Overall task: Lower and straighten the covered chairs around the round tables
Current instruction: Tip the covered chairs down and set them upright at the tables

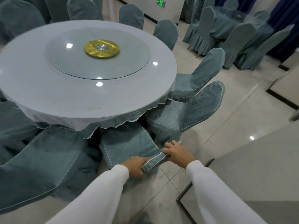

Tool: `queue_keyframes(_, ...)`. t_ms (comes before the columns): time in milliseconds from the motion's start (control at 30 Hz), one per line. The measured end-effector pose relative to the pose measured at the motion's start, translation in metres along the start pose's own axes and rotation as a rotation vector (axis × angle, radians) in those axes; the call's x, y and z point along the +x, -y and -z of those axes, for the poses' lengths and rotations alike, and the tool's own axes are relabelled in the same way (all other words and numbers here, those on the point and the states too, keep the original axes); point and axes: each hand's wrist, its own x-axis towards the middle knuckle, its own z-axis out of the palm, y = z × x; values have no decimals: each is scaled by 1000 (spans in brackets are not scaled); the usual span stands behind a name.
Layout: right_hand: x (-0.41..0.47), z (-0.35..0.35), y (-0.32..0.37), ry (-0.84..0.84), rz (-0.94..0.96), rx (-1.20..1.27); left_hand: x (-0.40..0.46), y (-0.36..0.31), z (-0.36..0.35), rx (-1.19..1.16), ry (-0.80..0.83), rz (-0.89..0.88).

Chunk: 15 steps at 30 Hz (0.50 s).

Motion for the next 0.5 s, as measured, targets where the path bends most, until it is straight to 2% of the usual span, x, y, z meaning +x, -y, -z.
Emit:
queue_keyframes(233, 39, 5, 39, -24, -100, 177, -10, 43, 19, -10, -115, 91)
queue_keyframes(367, 43, 0, 39, -31, -146, 224, -12, 51, 18, -130, -92, 98)
queue_keyframes(500, 36, -4, 36, -29, -237, 427, -20, 63, 24, -246, -67, 81)
